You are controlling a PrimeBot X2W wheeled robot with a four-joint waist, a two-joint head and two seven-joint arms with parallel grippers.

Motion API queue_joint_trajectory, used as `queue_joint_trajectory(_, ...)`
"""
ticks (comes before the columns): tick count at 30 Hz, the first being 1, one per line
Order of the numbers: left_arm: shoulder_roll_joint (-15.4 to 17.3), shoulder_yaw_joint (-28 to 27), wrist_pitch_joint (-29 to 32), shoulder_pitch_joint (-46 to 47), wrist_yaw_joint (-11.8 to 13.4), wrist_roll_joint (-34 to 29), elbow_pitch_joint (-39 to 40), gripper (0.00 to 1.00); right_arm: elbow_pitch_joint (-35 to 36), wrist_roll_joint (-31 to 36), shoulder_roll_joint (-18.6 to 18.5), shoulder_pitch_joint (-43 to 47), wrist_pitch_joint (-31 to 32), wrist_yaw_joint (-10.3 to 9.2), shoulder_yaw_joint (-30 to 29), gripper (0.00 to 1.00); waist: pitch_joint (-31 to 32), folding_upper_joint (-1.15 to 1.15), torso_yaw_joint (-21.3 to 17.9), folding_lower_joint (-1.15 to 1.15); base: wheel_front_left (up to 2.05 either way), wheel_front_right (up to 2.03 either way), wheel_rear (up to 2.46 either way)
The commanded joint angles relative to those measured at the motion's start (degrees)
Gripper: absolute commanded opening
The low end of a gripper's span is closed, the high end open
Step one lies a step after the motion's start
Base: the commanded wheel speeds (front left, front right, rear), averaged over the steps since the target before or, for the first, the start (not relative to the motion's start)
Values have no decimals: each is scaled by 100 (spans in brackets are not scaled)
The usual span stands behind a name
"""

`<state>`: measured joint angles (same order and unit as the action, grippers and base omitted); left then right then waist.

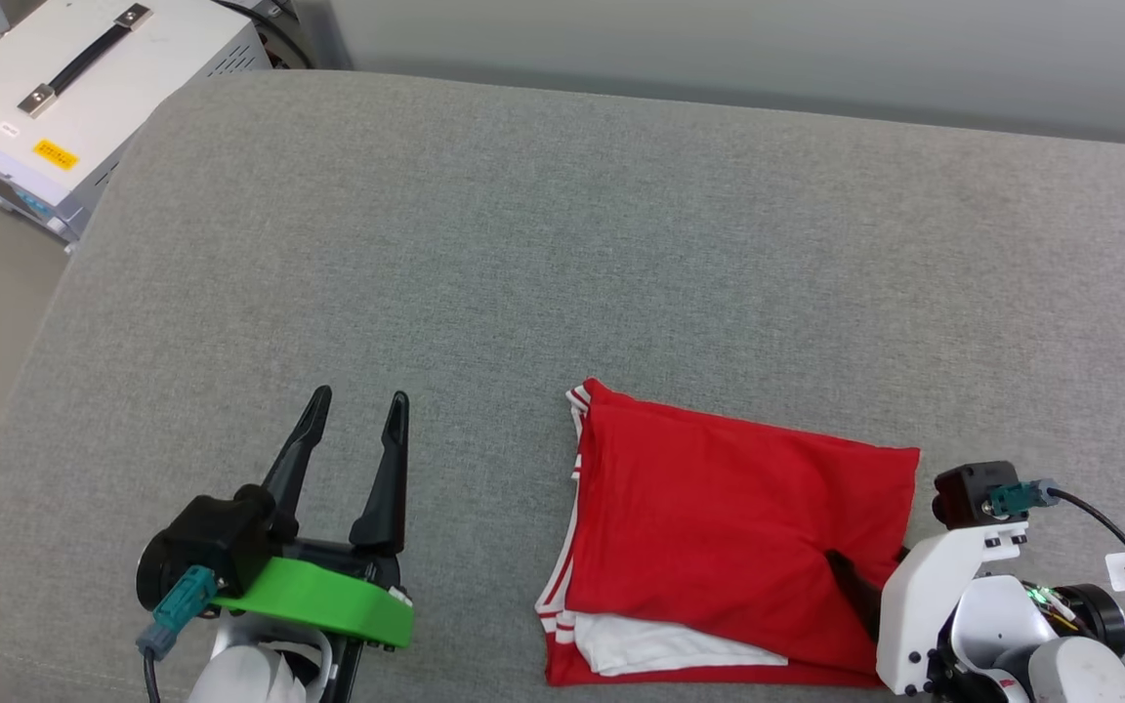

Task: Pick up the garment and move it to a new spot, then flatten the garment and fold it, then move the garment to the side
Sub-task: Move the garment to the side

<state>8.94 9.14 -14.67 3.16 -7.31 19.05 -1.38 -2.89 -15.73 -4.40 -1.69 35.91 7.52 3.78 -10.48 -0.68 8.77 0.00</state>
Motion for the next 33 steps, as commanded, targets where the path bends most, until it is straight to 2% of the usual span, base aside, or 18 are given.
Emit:
queue_joint_trajectory(1,-3,9,-33,113,-18,-78,-12,100,-172,-40,27,-25,141,-3,74,100,-83,68,74,0,0,0,0)
queue_joint_trajectory(2,-1,2,-33,125,-18,-93,-5,100,-261,-52,18,-23,259,-3,161,100,-100,68,82,0,0,0,0)
queue_joint_trajectory(3,0,-4,-33,136,-18,-103,6,100,-310,-42,-17,-32,328,-3,231,65,-113,68,87,0,0,0,0)
queue_joint_trajectory(4,-1,-12,-33,149,-18,-107,17,100,-350,-16,-67,-57,353,-3,289,8,-125,68,92,0,0,0,0)
queue_joint_trajectory(5,-1,-17,-33,161,-18,-107,19,100,-385,8,-107,-79,365,-3,337,0,-131,68,97,0,0,0,0)
queue_joint_trajectory(13,9,-7,-33,190,-18,-119,-28,100,-374,54,-332,-283,68,-3,571,0,-19,68,-49,0,0,0,0)
queue_joint_trajectory(19,22,33,-33,100,-18,-110,-43,100,-81,257,-782,-448,-123,-3,878,0,143,68,-412,0,0,0,0)
queue_joint_trajectory(26,8,-10,-33,55,-18,-22,109,100,409,447,-1847,-847,-101,-3,1530,0,142,68,-1107,0,0,0,0)
queue_joint_trajectory(33,99,107,-33,205,-18,-54,334,100,519,481,-3034,-1528,-121,-3,2203,0,-72,68,-1874,0,0,0,0)
